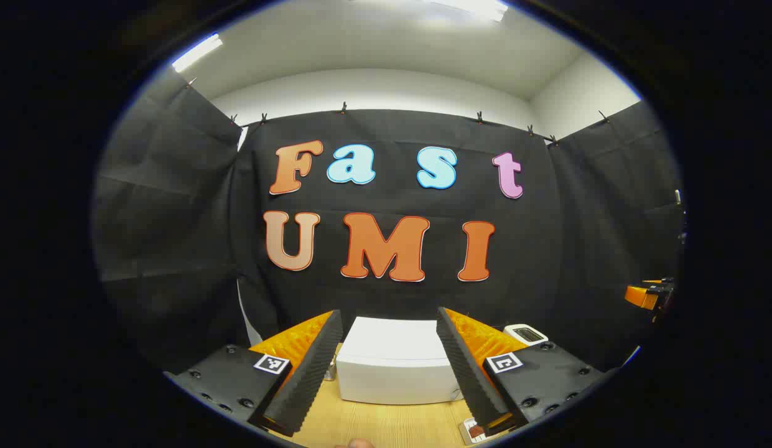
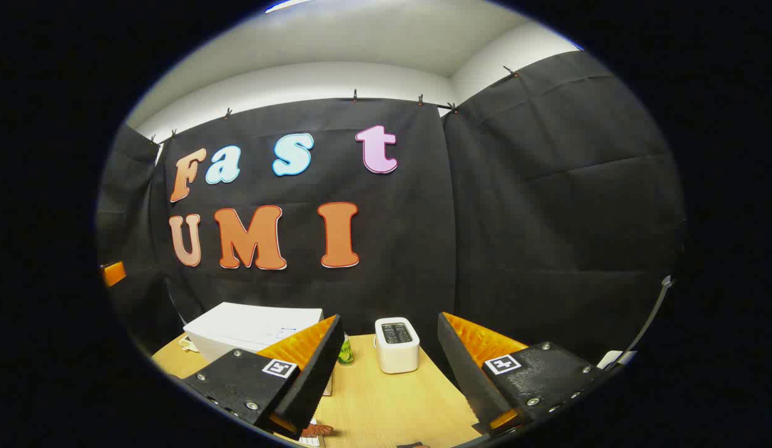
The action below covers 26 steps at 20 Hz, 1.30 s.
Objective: Open the microwave oven with the left hand, put the food in, and close the microwave oven.
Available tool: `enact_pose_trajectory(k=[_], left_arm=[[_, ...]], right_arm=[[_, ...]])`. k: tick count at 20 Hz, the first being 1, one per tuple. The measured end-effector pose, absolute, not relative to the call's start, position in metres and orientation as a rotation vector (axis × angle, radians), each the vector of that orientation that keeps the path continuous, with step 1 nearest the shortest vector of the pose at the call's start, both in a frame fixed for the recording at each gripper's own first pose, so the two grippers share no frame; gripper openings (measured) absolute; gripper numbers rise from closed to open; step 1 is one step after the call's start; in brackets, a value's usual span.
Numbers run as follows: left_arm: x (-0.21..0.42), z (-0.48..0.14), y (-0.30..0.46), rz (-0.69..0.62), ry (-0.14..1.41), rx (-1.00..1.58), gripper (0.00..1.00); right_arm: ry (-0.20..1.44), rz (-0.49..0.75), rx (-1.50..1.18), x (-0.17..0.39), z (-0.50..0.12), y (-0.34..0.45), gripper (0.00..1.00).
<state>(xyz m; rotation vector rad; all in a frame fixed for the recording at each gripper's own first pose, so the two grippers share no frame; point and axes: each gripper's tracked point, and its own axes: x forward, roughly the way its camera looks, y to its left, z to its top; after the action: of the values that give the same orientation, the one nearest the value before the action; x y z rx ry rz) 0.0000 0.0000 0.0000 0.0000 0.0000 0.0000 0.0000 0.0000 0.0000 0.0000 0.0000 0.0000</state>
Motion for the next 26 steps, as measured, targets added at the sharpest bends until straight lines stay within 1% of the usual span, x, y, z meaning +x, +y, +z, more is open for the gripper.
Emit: enact_pose_trajectory(k=[1,2,3,7,8,10,11,19,26], left_arm=[[-0.001,0.000,0.000,0.006,0.003,0.000,0.96],[0.000,0.000,0.002,0.015,0.008,0.007,0.96],[0.001,-0.001,0.002,0.020,0.010,0.017,0.97],[0.000,0.002,-0.005,0.016,0.007,0.030,0.96],[0.001,0.002,-0.006,0.016,0.006,0.036,0.99],[-0.001,0.001,-0.008,0.019,0.010,0.046,0.99],[-0.001,0.000,-0.008,0.021,0.009,0.045,0.96],[-0.001,-0.004,-0.003,0.043,0.008,0.046,0.96],[0.005,-0.022,-0.015,0.014,0.005,0.056,0.96]], right_arm=[[0.000,0.005,0.005,0.000,0.001,0.000,1.00],[-0.001,0.002,0.010,0.000,0.000,-0.003,0.94],[-0.003,0.001,0.011,0.000,0.000,-0.006,0.94],[-0.008,0.002,0.000,0.002,0.001,-0.008,0.94],[-0.012,0.003,-0.004,0.002,0.001,-0.008,0.94],[-0.015,0.006,-0.012,0.003,0.001,-0.008,0.94],[-0.015,0.007,-0.011,0.003,0.001,-0.009,0.94],[-0.018,0.017,-0.018,0.006,0.002,-0.006,0.94],[-0.009,0.016,-0.019,0.007,-0.002,-0.004,0.94]])
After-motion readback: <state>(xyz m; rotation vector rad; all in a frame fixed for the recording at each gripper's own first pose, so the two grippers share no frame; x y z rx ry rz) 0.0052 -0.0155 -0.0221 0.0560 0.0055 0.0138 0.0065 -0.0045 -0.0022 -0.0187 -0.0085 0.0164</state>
